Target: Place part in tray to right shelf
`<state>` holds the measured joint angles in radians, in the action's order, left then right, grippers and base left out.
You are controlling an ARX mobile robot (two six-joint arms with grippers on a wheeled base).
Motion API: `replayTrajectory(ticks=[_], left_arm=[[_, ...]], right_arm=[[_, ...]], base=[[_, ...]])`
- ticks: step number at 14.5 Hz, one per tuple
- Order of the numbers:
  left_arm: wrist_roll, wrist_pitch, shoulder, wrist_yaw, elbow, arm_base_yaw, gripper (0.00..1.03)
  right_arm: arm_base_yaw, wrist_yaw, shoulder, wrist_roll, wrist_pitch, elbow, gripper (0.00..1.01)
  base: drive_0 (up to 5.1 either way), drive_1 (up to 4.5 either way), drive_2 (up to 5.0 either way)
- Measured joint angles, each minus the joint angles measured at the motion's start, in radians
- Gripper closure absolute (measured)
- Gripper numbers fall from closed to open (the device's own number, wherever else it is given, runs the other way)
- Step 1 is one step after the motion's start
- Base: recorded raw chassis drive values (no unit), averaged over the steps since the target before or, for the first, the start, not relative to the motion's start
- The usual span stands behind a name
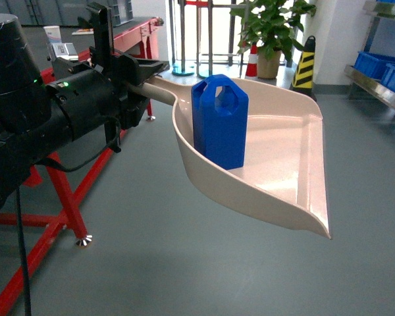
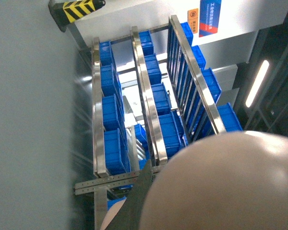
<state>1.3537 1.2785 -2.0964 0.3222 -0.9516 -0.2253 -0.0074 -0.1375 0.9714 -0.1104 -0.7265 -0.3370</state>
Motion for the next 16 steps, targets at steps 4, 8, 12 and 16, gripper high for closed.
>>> replayTrajectory(ticks=[4, 8, 12, 16], left_arm=[[0.0, 0.005, 0.0, 0.0, 0.0, 0.0, 0.9], [0.0, 0.002, 0.0, 0.0, 0.0, 0.0, 0.9], [-0.001, -0.002, 0.0, -0.006, -0.005, 0.004, 0.9], [0.0, 0.0, 0.0, -0.005, -0.003, 0.003, 0.9]], right_arm=[[0.0, 0.0, 0.001, 0.0, -0.003, 0.0, 0.03], [0.0, 0.0, 0.002, 0.0, 0.0, 0.0, 0.03], [0.001, 0.0, 0.008, 0.0, 0.005, 0.0, 0.03], [0.001, 0.003, 0.002, 0.0, 0.0, 0.0, 0.03]], base=[[0.1, 4.37, -4.3], [0.1, 4.37, -4.3], [-0.3, 1.89, -2.4], [-0.6, -0.6, -0.6]])
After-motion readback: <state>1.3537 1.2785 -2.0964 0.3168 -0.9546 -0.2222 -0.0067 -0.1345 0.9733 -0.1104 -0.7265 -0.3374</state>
